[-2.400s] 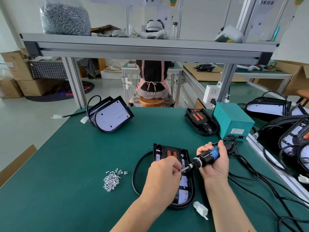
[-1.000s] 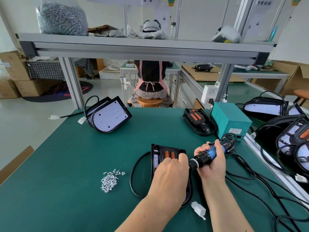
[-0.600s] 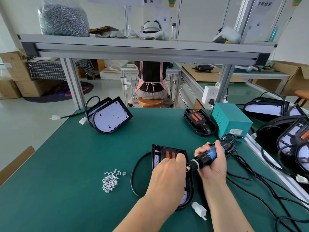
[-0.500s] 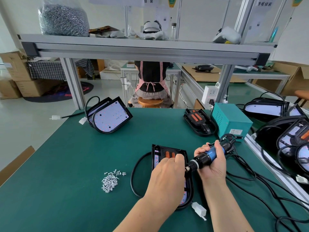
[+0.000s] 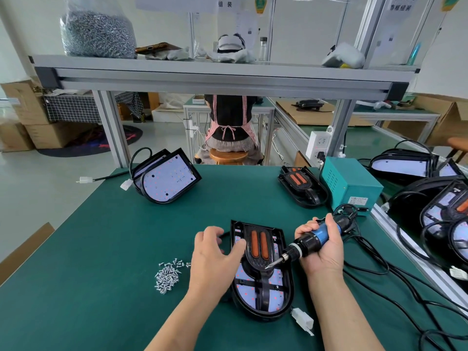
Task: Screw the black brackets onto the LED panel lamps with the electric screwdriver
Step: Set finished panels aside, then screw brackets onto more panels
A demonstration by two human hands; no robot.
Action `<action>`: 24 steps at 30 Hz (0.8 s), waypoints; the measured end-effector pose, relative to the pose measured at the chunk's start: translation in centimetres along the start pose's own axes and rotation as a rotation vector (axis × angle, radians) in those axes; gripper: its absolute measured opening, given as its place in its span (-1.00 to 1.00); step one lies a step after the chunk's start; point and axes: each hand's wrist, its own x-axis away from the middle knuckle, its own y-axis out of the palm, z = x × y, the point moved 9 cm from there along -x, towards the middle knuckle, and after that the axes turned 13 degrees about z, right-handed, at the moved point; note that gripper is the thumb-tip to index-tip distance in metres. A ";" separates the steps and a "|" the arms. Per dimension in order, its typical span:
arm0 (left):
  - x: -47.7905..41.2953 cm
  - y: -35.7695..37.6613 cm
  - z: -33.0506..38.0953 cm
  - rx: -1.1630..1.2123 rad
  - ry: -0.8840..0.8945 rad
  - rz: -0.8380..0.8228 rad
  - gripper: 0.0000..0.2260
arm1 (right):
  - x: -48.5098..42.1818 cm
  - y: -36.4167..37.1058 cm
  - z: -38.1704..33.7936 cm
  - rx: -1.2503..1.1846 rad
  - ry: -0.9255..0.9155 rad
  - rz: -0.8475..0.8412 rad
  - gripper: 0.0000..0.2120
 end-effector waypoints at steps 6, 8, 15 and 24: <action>0.9 2.9 -1.9 0.174 -0.217 -0.299 -0.33 | 0.0 0.0 -0.1 0.009 -0.010 -0.005 -0.79; 1.1 3.1 -1.5 0.208 -0.202 -0.340 -0.21 | 0.0 0.0 -0.1 0.014 -0.014 -0.006 -0.79; 1.2 3.9 -1.0 0.297 -0.186 -0.395 -0.31 | 0.3 0.0 -0.2 0.030 -0.027 -0.001 -0.80; 1.1 4.0 -1.2 0.301 -0.151 -0.390 -0.42 | 1.4 0.4 -0.4 0.030 -0.021 0.042 -0.78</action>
